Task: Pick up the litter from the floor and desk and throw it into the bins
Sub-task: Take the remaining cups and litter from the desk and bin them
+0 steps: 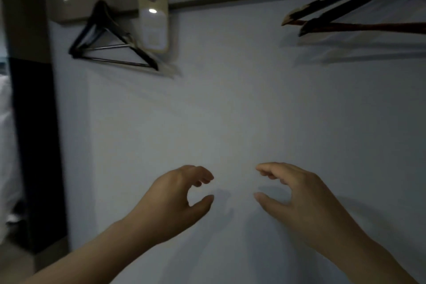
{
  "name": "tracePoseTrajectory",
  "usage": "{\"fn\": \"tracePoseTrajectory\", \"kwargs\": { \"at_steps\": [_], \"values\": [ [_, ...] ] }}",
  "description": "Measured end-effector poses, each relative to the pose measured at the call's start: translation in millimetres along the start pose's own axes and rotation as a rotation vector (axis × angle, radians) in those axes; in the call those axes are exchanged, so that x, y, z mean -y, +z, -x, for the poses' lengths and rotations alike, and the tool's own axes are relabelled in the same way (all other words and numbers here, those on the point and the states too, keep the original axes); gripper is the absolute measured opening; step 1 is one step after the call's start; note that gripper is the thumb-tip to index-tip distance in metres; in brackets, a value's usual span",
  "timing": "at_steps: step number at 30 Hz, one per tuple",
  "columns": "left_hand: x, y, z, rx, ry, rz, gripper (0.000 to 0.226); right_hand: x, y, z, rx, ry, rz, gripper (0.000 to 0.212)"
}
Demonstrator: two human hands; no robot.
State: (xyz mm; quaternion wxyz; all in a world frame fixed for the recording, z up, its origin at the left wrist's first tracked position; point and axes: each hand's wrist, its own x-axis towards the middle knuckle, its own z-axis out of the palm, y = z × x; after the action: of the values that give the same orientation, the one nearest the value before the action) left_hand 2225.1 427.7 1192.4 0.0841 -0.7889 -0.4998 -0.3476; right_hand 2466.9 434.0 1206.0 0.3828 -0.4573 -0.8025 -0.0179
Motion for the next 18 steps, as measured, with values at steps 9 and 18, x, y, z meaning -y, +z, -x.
{"fn": "tracePoseTrajectory", "kwargs": {
  "at_steps": [9, 18],
  "values": [
    [79.1, -128.3, 95.7, -0.091, -0.209, -0.224, 0.039, 144.1, 77.8, -49.7, 0.101, -0.254, -0.177, 0.046],
    [159.6, -299.3, 264.2, -0.165, -0.480, -0.420, 0.033, 374.9, 170.0, -47.2, 0.176, -0.563, -0.388, 0.047]
  ]
}}
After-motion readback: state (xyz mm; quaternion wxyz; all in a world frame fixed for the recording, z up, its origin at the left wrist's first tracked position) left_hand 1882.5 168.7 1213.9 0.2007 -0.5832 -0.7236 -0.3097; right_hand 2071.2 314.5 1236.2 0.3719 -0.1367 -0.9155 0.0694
